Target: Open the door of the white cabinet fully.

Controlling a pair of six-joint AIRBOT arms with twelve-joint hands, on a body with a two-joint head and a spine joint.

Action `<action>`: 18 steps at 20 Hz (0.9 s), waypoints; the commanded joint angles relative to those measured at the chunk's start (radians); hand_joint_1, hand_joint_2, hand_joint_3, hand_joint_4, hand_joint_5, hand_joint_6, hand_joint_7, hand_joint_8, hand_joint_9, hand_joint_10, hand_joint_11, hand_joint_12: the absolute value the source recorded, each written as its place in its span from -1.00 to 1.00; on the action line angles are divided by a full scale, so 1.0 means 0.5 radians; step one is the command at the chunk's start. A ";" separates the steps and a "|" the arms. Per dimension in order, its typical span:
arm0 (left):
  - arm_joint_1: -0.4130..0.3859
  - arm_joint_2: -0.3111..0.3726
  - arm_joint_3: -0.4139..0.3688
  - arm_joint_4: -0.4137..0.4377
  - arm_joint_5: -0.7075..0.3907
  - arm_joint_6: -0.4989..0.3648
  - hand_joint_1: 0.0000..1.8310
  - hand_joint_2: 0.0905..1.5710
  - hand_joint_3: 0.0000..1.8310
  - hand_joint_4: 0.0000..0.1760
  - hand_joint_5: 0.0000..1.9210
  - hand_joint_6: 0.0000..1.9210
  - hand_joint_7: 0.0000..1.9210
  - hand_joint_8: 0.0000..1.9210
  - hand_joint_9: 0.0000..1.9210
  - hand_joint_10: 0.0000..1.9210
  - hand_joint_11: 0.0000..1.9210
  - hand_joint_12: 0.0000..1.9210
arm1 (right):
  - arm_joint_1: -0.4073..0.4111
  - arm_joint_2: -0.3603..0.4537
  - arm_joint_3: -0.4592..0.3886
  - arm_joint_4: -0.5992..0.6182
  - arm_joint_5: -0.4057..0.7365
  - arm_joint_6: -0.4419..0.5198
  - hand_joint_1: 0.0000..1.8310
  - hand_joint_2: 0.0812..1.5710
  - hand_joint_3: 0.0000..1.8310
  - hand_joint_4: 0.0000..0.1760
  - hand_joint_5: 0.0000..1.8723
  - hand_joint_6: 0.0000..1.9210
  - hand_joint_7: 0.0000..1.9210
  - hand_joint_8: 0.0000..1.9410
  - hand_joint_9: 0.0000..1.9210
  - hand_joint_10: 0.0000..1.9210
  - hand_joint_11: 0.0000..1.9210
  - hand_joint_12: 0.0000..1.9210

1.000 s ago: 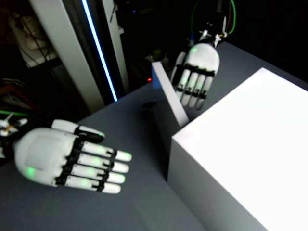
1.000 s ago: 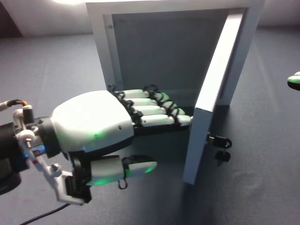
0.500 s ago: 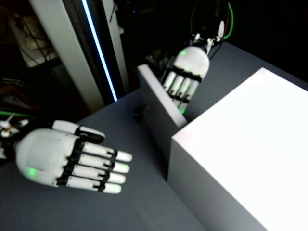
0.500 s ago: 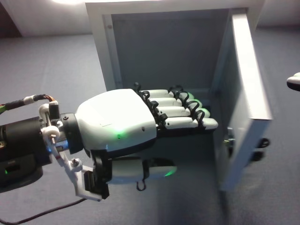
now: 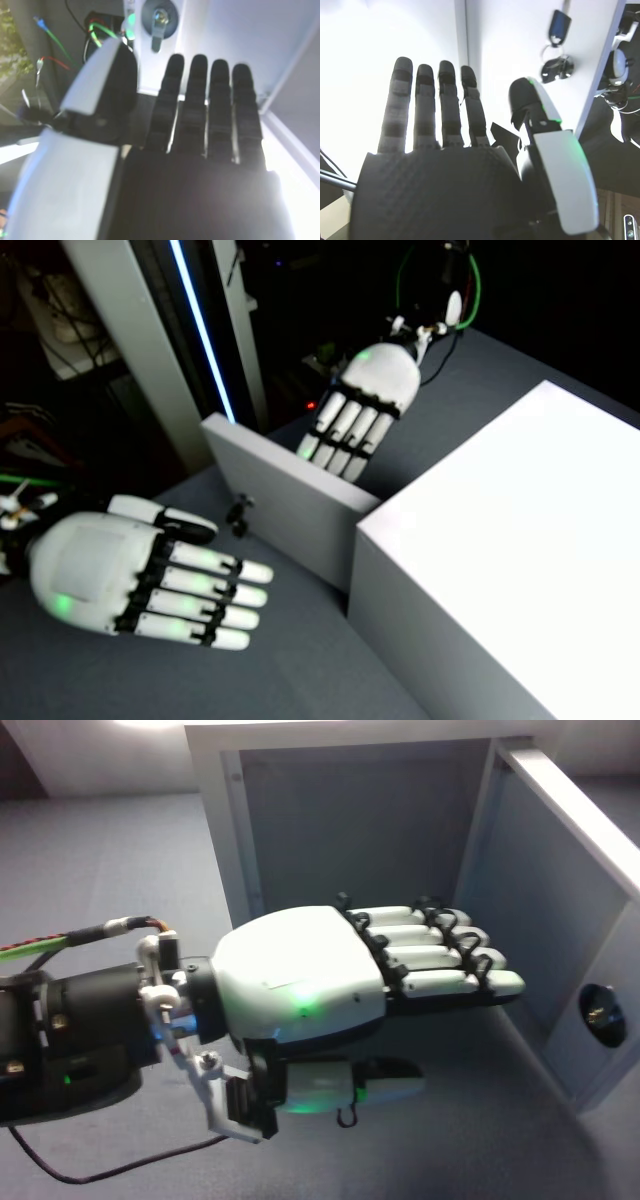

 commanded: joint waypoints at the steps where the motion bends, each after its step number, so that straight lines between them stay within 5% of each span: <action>1: -0.026 -0.012 -0.003 -0.044 -0.224 -0.007 -0.32 0.78 -1.00 -1.00 -0.81 -1.00 -0.77 -1.00 -0.82 -1.00 -0.81 -0.98 | 0.014 0.006 0.011 0.066 0.236 0.016 -0.47 0.86 -1.00 -1.00 -0.68 -1.00 -0.69 -1.00 -0.79 -1.00 -0.76 -1.00; 5: -0.051 -0.077 0.019 -0.021 -0.196 0.013 -0.49 0.86 -0.98 -1.00 -0.86 -1.00 -0.84 -1.00 -0.87 -1.00 -0.86 -0.98 | 0.014 0.006 0.014 0.074 0.237 0.016 -0.47 0.85 -1.00 -1.00 -0.69 -1.00 -0.69 -1.00 -0.78 -1.00 -0.75 -1.00; 11: -0.104 -0.168 0.045 -0.065 -0.099 0.190 -0.46 0.90 -1.00 -1.00 -0.83 -0.99 -0.77 -0.99 -0.82 -0.99 -0.82 -0.97 | 0.014 0.006 0.017 0.089 0.253 0.016 -0.52 0.85 -1.00 -1.00 -0.70 -1.00 -0.71 -1.00 -0.80 -1.00 -0.76 -1.00; 14: -0.096 -0.186 0.066 -0.129 -0.093 0.229 -0.83 0.99 -0.98 -1.00 -0.81 -1.00 -0.75 -1.00 -0.78 -1.00 -0.76 -0.98 | 0.014 0.006 0.017 0.090 0.260 0.016 -0.55 0.85 -1.00 -1.00 -0.72 -1.00 -0.71 -1.00 -0.81 -1.00 -0.77 -0.99; 15: -0.076 -0.166 0.063 -0.160 -0.103 0.228 -0.83 1.00 -0.98 -1.00 -0.80 -1.00 -0.76 -1.00 -0.81 -1.00 -0.79 -1.00 | 0.014 0.006 0.017 0.094 0.265 0.016 -0.56 0.85 -1.00 -1.00 -0.72 -1.00 -0.73 -1.00 -0.81 -1.00 -0.75 -0.99; 16: -0.057 -0.139 0.054 -0.185 -0.112 0.228 -0.60 0.93 -1.00 -1.00 -0.74 -0.99 -0.71 -0.99 -0.78 -0.99 -0.74 -0.98 | 0.014 0.007 0.017 0.101 0.269 0.016 -0.54 0.85 -1.00 -1.00 -0.72 -1.00 -0.73 -1.00 -0.79 -1.00 -0.73 -0.98; 18: -0.019 -0.073 0.027 -0.236 -0.129 0.228 -0.63 0.92 -1.00 -1.00 -0.75 -1.00 -0.71 -1.00 -0.77 -0.99 -0.72 -0.98 | 0.014 0.014 0.014 0.116 0.277 0.016 -0.53 0.85 -1.00 -1.00 -0.71 -1.00 -0.73 -1.00 -0.80 -1.00 -0.75 -0.99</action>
